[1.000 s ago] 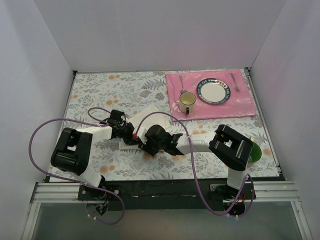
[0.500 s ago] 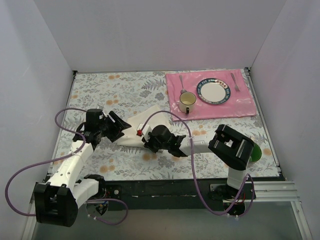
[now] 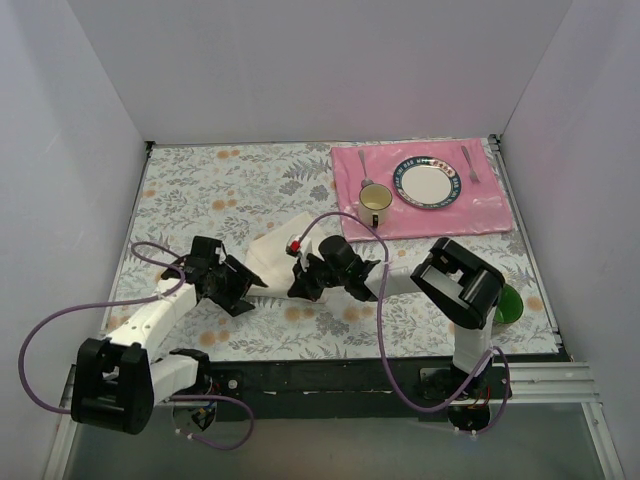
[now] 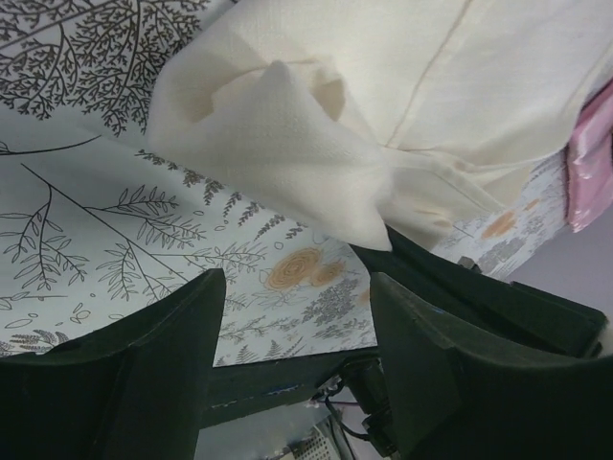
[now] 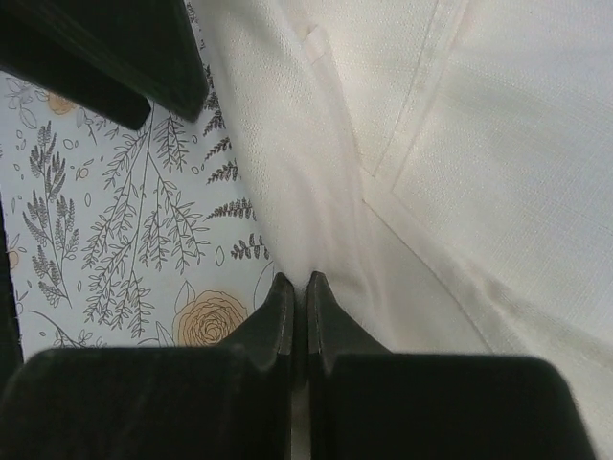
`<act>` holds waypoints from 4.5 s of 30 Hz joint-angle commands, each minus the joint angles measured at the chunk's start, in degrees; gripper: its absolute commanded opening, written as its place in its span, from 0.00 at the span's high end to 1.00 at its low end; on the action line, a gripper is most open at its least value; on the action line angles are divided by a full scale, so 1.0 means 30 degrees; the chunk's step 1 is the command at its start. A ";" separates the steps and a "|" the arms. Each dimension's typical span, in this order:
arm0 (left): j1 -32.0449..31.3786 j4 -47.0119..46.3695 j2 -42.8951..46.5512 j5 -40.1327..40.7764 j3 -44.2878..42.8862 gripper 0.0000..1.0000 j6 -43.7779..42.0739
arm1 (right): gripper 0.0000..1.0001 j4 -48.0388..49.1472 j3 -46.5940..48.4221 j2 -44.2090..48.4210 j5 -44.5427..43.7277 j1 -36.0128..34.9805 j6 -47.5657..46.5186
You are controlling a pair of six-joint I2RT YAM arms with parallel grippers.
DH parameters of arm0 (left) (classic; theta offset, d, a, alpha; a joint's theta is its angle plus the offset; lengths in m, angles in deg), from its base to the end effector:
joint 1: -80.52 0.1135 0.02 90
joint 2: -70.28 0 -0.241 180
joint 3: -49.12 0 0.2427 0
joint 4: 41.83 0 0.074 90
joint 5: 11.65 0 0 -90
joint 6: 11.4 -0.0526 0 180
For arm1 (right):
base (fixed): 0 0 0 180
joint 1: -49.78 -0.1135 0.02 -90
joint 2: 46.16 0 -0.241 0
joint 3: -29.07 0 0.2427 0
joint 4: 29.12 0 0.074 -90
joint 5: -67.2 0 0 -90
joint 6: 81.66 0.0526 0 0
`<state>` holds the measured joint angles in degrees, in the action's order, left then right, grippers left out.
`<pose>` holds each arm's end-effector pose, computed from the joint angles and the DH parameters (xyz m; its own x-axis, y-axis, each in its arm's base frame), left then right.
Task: Fold the napkin, place the utensils inside, and roll it up
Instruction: Roll the napkin with the utensil
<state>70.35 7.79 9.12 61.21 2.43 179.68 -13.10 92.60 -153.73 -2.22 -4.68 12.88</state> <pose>0.1873 -0.0493 0.1522 -0.1198 -0.9312 0.3441 -0.9256 -0.0205 -0.3779 0.2035 0.3167 0.1166 -0.3468 -0.3580 -0.8669 -0.9176 0.3210 0.2345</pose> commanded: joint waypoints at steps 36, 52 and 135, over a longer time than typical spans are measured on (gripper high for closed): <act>-0.2468 -0.4154 -0.6534 0.4839 0.1390 0.95 0.0994 | 0.78 -0.7087 0.0967 -0.1996 0.1936 0.0428 -0.2242; -0.2790 -0.2336 -0.5334 0.4310 0.0159 1.00 0.1756 | 0.40 -1.4298 0.6915 -0.0148 -0.6123 -0.3234 -0.2158; -0.3141 -0.0051 -0.3313 0.4661 -0.0075 1.00 0.1728 | 0.23 -1.7052 0.8965 -0.0060 -1.0167 -0.4258 -0.1658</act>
<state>61.47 2.76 -0.54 74.06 2.43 186.85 -61.34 116.42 -154.54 -19.90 -15.85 8.31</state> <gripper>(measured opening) 0.076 0.748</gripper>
